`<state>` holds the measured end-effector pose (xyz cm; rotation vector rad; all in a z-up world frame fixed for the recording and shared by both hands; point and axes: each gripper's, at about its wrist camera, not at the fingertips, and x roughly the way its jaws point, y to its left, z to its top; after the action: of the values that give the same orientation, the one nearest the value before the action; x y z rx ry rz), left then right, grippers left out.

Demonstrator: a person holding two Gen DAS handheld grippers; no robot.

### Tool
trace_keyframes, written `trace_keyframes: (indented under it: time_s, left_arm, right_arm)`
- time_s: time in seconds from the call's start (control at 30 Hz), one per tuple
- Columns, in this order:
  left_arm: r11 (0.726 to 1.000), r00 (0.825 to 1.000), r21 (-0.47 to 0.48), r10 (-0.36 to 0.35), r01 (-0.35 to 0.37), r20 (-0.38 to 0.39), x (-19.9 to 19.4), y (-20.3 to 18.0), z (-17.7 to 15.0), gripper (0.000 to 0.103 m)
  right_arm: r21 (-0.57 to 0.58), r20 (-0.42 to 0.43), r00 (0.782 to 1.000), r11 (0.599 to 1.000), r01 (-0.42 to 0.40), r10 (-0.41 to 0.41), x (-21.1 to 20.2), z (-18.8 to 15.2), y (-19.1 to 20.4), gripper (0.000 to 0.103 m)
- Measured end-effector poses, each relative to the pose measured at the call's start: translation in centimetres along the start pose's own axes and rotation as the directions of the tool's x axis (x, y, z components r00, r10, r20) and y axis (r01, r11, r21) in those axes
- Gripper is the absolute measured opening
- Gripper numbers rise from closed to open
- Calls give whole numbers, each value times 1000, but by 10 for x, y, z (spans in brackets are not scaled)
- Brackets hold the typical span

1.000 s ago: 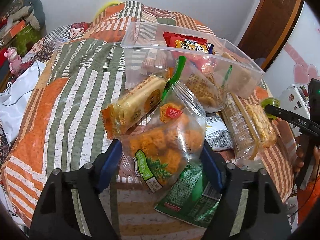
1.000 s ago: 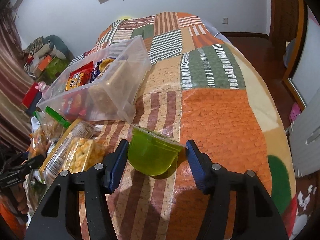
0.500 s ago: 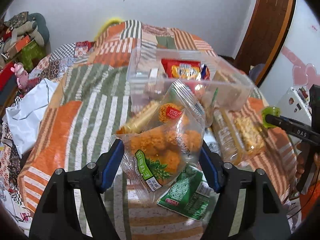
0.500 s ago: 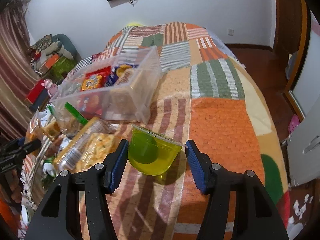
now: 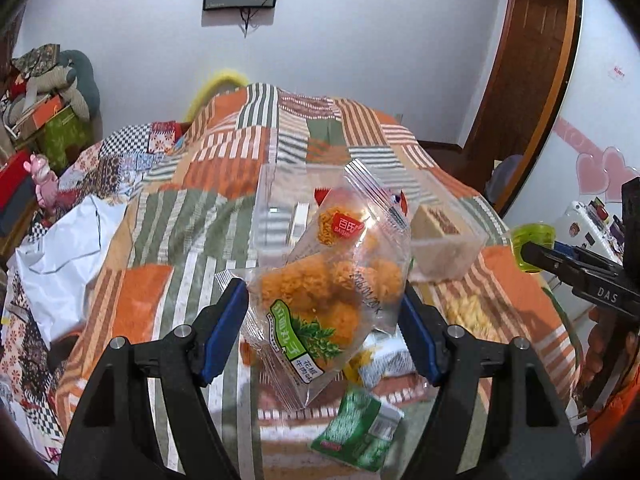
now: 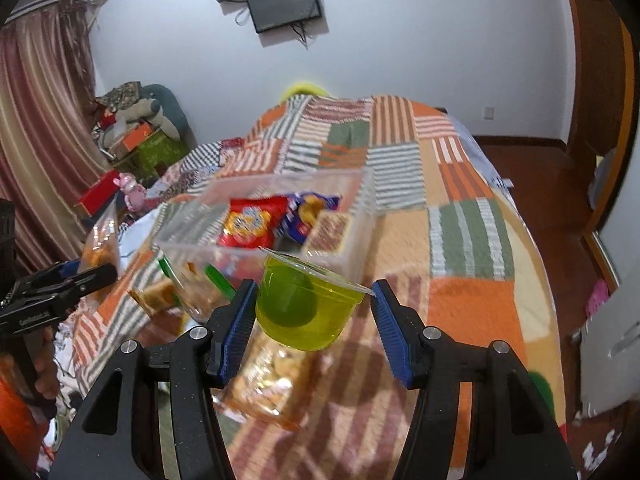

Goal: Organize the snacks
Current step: 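Lower the jelly cup and puffs bag into the clear box, opening both tools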

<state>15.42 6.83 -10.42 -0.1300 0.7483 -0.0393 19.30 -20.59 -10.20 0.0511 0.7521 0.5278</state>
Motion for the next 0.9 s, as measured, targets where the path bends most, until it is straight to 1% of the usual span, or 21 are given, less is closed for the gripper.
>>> trace_keyframes:
  time_s: [0.13,0.43,0.63,0.9]
  left_arm:
    - [1000,1000,8,2,-2,21,4,-2,13,73]
    - [999,999,33,-5,3,52,23,-8,42,73]
    - [999,999,32,-11,9,47,44,-8,55,73]
    - [1000,1000,21,-6,5,19,76,-2,62,73]
  right_arm:
    - [-15,21,1000,1000,-23,23,5,10,9,54]
    - [-42,50,998,998,-37,39,23,28,25,54]
    - [-46,41,998,998,-48,50,38,37,26,54]
    - [-47,15,998,997,-59,60,61,41,30,54]
